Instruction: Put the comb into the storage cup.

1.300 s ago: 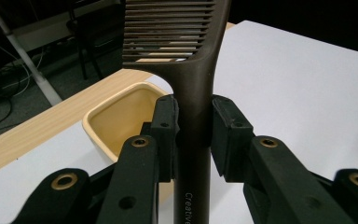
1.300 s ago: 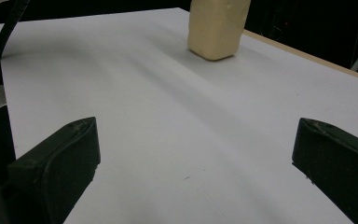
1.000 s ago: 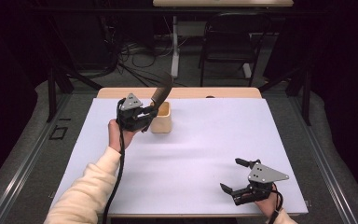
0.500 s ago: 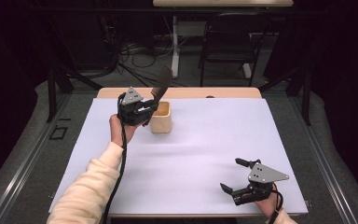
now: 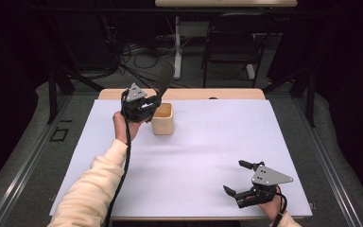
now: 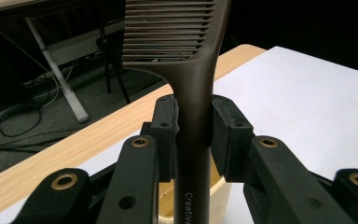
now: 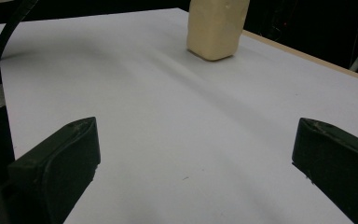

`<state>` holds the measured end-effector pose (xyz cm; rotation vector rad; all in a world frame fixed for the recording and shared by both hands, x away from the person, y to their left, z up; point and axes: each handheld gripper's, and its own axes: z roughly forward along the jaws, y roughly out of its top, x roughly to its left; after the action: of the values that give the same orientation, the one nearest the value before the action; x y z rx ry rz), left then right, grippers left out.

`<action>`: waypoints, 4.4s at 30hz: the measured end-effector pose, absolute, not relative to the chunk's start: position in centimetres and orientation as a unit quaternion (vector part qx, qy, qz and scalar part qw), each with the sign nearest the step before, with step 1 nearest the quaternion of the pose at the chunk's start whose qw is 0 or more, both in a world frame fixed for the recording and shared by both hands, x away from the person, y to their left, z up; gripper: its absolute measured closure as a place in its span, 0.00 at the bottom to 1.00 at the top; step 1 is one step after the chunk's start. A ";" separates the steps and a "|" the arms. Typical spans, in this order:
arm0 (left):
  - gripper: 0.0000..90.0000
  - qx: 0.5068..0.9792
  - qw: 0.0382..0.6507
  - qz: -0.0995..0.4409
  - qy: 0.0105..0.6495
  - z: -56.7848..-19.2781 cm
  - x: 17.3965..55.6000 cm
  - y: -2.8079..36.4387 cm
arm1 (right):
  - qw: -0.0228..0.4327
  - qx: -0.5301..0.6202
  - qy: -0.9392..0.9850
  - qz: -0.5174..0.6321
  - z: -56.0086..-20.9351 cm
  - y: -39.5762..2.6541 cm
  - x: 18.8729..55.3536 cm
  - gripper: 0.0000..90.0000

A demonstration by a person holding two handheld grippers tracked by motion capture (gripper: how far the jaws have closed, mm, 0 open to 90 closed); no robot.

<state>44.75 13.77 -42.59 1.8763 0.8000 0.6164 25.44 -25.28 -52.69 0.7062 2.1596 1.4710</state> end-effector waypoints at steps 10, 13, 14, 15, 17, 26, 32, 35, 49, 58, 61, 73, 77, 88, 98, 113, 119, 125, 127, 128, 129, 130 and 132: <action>0.80 0.767 0.485 0.258 0.332 -42.5 45.5 13.4 | 0.215 0.255 0.780 0.530 -52.7 -25.3 25.4 0.00; 0.81 0.765 0.486 0.262 0.330 -42.3 45.6 13.3 | 0.215 0.255 0.780 0.530 -52.7 -25.3 25.4 0.00; 0.80 0.764 0.487 0.263 0.330 -42.3 45.6 13.3 | 0.216 0.255 0.780 0.530 -52.7 -25.3 25.4 0.00; 0.80 0.764 0.488 0.263 0.329 -42.2 45.7 13.3 | 0.216 0.255 0.780 0.530 -52.7 -25.3 25.4 0.00; 0.80 0.764 0.488 0.265 0.329 -42.2 45.8 13.2 | 0.215 0.255 0.780 0.530 -52.7 -25.3 25.4 0.00; 0.80 0.761 0.490 0.271 0.327 -42.0 46.2 12.8 | 0.215 0.254 0.779 0.530 -52.7 -25.3 25.4 0.00; 0.81 0.761 0.488 0.275 0.327 -42.0 46.6 12.6 | 0.216 0.254 0.779 0.531 -52.7 -25.3 25.5 0.00; 0.81 0.760 0.489 0.277 0.326 -41.9 46.7 12.5 | 0.216 0.253 0.780 0.531 -52.7 -25.3 25.5 0.00; 0.80 0.756 0.489 0.285 0.329 -41.9 47.5 11.9 | 0.215 0.253 0.780 0.531 -52.7 -25.3 25.5 0.01; 0.81 0.745 0.502 0.290 0.330 -42.3 47.8 11.6 | 0.215 0.253 0.779 0.531 -52.7 -25.3 25.5 0.01; 0.81 0.742 0.506 0.289 0.331 -42.4 47.8 11.6 | 0.216 0.253 0.780 0.531 -52.7 -25.3 25.5 0.01; 0.80 0.724 0.527 0.282 0.344 -43.4 48.2 11.6 | 0.215 0.253 0.780 0.531 -52.7 -25.3 25.4 0.01; 0.80 0.720 0.531 0.281 0.348 -43.7 48.3 11.6 | 0.216 0.253 0.780 0.531 -52.7 -25.3 25.4 0.01; 0.80 0.715 0.536 0.275 0.356 -44.6 48.6 11.7 | 0.217 0.252 0.780 0.531 -52.7 -25.3 25.4 0.01; 0.80 0.717 0.534 0.272 0.357 -45.2 48.7 11.7 | 0.216 0.253 0.780 0.531 -52.7 -25.3 25.4 0.01; 0.80 0.720 0.532 0.266 0.357 -45.7 48.8 11.6 | 0.217 0.252 0.779 0.531 -52.7 -25.3 25.4 0.01; 0.80 0.721 0.532 0.263 0.357 -46.0 48.9 11.6 | 0.217 0.252 0.780 0.531 -52.7 -25.4 25.4 0.01; 0.80 0.723 0.530 0.261 0.359 -46.4 48.9 11.8 | 0.217 0.252 0.780 0.531 -52.7 -25.3 25.4 0.01; 0.80 0.723 0.530 0.260 0.359 -46.5 48.9 11.8 | 0.216 0.253 0.780 0.531 -52.7 -25.3 25.4 0.01; 0.80 0.723 0.530 0.259 0.360 -46.6 48.9 11.9 | 0.216 0.253 0.780 0.531 -52.7 -25.3 25.4 0.01; 0.80 0.724 0.529 0.260 0.360 -46.6 48.9 11.9 | 0.216 0.253 0.780 0.531 -52.7 -25.3 25.4 0.01; 0.80 0.725 0.528 0.260 0.359 -46.6 49.0 11.9 | 0.216 0.253 0.780 0.531 -52.7 -25.3 25.4 0.01; 0.80 0.725 0.526 0.260 0.359 -46.7 48.9 11.9 | 0.216 0.253 0.780 0.531 -52.7 -25.3 25.4 0.01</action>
<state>48.92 11.90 -46.72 1.7344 0.8591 0.6221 25.42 -25.33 -52.67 0.7014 2.1608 1.4708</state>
